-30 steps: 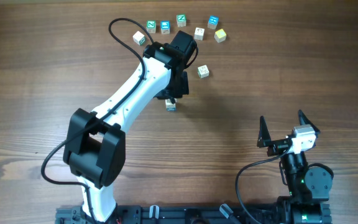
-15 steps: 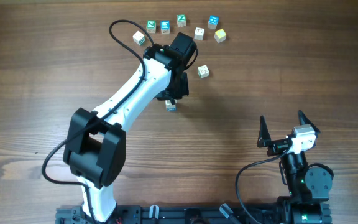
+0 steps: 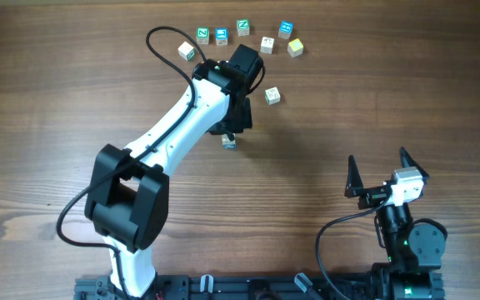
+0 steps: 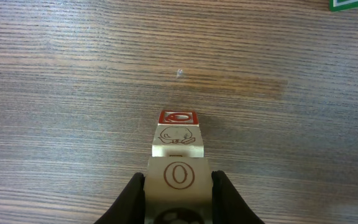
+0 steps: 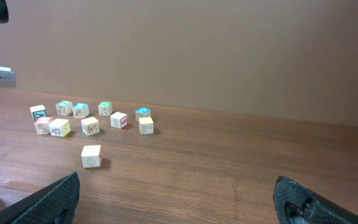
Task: Form a tower
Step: 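Lower the soccer ball block onto the I block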
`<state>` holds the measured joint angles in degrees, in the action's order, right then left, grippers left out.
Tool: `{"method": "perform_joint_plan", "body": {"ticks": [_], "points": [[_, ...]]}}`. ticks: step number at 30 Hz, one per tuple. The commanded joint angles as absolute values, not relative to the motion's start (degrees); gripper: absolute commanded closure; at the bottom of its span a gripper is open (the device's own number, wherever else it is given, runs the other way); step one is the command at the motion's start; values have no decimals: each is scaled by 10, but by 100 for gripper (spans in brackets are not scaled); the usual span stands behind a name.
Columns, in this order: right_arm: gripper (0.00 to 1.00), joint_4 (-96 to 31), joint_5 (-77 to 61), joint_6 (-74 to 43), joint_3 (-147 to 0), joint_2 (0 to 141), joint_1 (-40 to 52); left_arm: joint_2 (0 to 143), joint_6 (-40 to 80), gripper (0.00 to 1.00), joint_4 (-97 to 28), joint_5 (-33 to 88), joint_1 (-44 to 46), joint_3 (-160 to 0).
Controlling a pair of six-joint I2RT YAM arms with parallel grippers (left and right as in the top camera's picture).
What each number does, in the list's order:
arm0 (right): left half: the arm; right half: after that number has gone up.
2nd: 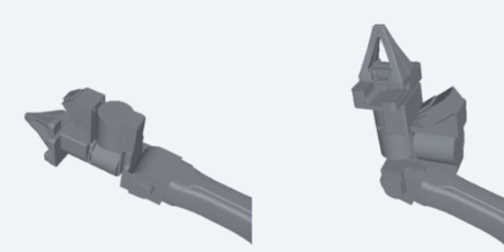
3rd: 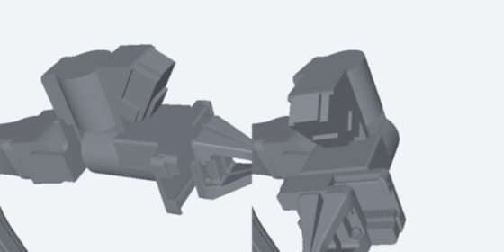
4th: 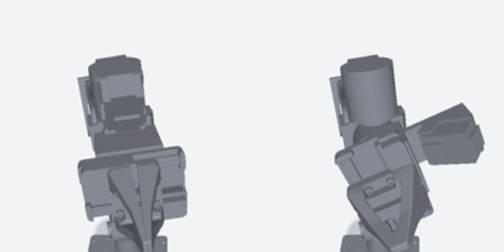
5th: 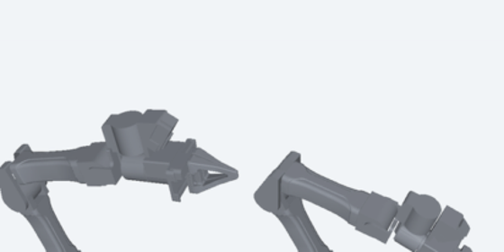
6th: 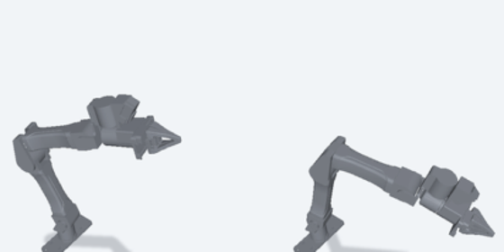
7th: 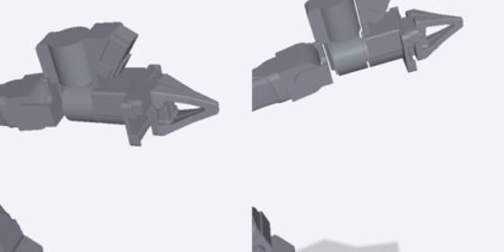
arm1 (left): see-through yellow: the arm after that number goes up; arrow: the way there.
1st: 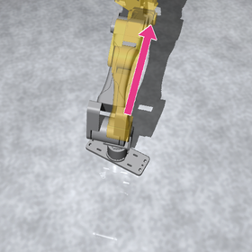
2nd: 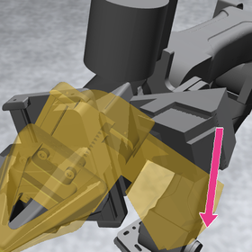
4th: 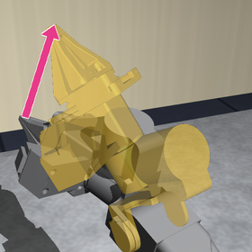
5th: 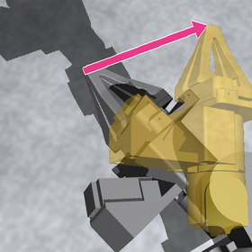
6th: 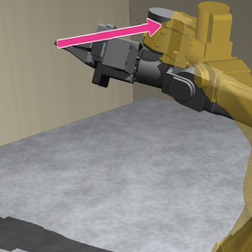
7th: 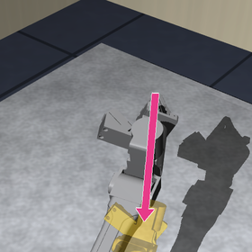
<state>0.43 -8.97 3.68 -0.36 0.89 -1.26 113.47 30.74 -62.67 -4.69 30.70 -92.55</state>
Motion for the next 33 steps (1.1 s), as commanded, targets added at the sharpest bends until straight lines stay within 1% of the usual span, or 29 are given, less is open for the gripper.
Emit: {"method": "perform_joint_plan", "body": {"ticks": [1, 3, 4, 6, 10, 15, 25, 28, 33], "points": [[0, 7, -96, 29, -3, 4, -15, 1142, 301, 88, -625, -57, 307, -919], [0, 7, -96, 29, -3, 4, -15, 1142, 301, 80, -625, -57, 307, -919], [0, 7, -96, 29, -3, 4, -15, 1142, 301, 78, -625, -57, 307, -919], [0, 7, -96, 29, -3, 4, -15, 1142, 301, 77, -625, -57, 307, -919], [0, 7, -96, 29, -3, 4, -15, 1142, 301, 69, -625, -57, 307, -919], [0, 7, -96, 29, -3, 4, -15, 1142, 301, 65, -625, -57, 307, -919], [0, 7, -96, 29, -3, 4, -15, 1142, 301, 65, -625, -57, 307, -919], [0, 7, -96, 29, -3, 4, -15, 1142, 301, 70, -625, -57, 307, -919], [0, 7, -96, 29, -3, 4, -15, 1142, 300, 70, -625, -57, 306, -919]]}}
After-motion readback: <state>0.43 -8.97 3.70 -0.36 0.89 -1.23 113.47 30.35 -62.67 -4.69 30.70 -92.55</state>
